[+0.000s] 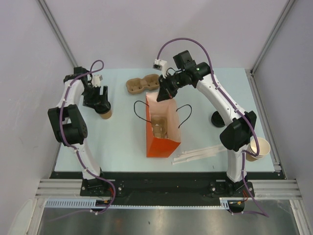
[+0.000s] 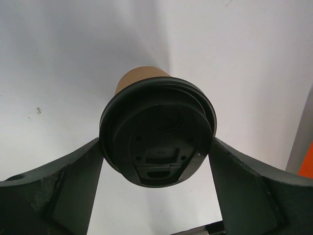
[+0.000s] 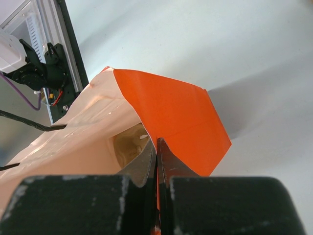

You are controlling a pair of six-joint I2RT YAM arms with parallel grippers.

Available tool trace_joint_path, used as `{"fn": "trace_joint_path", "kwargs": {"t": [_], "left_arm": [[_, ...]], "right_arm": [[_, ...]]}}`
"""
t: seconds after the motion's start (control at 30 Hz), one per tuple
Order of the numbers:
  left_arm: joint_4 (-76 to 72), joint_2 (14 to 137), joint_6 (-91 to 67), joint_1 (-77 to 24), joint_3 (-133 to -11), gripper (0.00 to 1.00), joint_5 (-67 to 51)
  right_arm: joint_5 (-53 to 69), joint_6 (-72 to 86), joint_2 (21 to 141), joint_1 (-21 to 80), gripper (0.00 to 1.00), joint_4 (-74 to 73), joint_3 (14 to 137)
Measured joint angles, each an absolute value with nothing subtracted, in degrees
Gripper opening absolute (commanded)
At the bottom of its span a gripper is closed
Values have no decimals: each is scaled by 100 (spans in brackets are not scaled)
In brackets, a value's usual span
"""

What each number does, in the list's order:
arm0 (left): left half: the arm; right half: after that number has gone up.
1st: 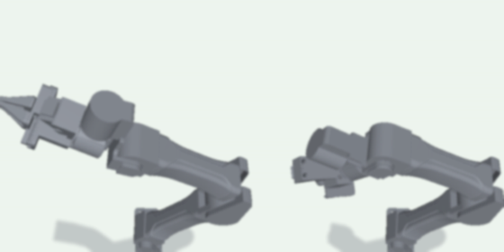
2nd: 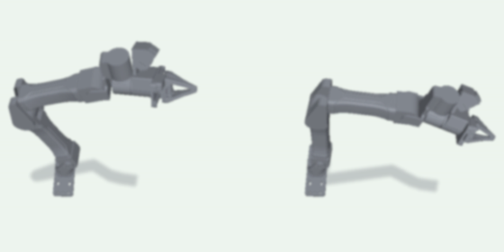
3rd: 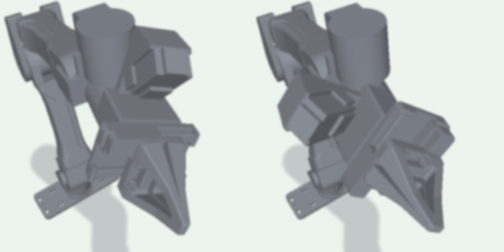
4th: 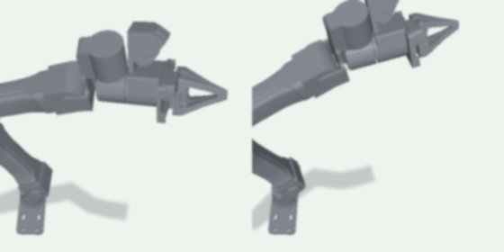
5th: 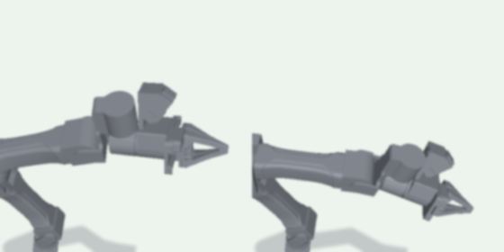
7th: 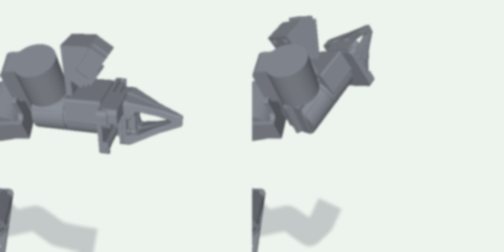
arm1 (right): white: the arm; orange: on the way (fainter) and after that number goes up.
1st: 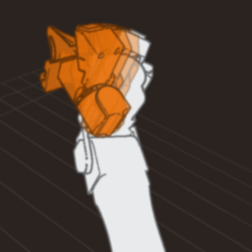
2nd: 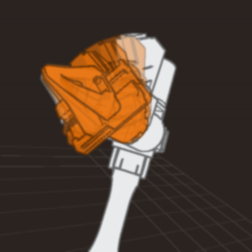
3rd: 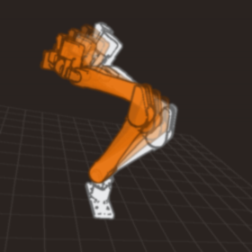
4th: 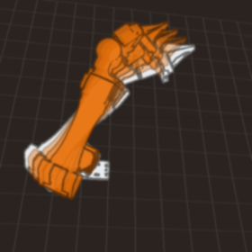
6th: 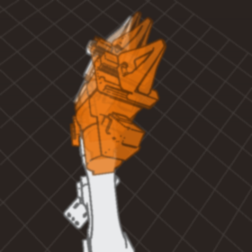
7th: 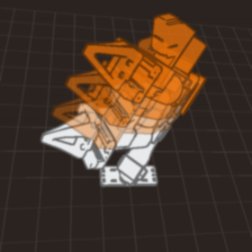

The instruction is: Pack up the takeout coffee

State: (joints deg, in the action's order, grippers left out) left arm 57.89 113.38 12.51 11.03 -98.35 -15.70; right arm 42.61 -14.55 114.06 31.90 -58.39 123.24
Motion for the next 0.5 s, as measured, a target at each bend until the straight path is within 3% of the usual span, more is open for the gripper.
{"fn": "trace_joint_path", "kwargs": {"t": [0.37, 0.5], "left_arm": [[5848, 11336, 1253, 1103, -9874, 57, -1564], [6154, 11336, 1256, 1103, -10328, 54, -1568]], "right_arm": [[4200, -1406, 11410, 3192, 0, -5835, 12324], [4066, -1352, 11410, 3208, 0, -5830, 12324]]}}
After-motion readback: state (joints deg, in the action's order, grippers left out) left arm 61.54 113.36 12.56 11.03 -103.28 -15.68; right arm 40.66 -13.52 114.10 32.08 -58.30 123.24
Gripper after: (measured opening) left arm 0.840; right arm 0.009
